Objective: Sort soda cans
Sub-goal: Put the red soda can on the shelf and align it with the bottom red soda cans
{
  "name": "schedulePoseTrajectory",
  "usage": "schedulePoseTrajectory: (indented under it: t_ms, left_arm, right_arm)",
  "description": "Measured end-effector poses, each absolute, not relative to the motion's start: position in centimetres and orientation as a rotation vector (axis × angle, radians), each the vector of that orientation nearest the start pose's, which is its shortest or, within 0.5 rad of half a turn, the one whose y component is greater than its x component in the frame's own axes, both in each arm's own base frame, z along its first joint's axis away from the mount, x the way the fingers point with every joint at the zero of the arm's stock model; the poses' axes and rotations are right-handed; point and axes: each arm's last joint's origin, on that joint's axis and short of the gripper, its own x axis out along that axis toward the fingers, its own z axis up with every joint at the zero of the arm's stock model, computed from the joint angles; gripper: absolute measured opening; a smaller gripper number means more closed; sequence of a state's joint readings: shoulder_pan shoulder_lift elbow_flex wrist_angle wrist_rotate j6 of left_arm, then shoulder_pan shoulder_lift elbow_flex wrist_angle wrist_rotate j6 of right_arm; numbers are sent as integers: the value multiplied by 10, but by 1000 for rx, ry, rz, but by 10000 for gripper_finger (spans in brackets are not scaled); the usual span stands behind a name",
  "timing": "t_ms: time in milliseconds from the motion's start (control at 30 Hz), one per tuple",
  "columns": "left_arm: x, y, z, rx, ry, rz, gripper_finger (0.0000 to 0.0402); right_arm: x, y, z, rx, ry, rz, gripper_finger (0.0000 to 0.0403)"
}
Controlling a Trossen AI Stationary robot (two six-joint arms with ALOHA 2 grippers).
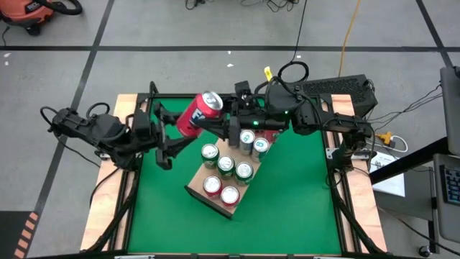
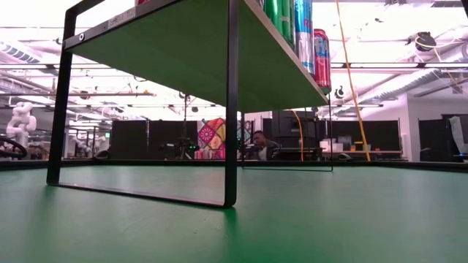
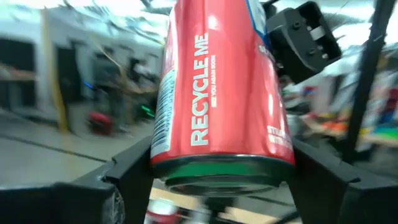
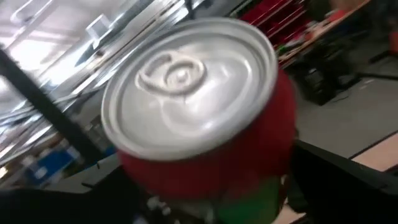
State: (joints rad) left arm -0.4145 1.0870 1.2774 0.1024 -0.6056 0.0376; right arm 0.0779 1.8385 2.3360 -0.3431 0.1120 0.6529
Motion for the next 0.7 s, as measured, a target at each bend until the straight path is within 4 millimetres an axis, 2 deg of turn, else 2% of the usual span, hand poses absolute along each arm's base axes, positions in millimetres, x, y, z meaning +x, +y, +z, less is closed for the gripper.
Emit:
schedulePoseTrajectory:
  t_ms: [133,300,467,700]
  left_arm:
    - [200,-68,472,62,-233,308,287]
    - [200,-66,472,187,-191,405,288]
    - [203,-67,469,248,-154,438,288]
    - [212,-70,466,274,-137,474,288]
  right_arm:
    - [370,27,544,658,-219,-91,361]
    - [370,25,548,610,-289,-184,361]
    - [367,20,556,549,-379,-216,361]
    - [368,13,556,546,-382,-222,356]
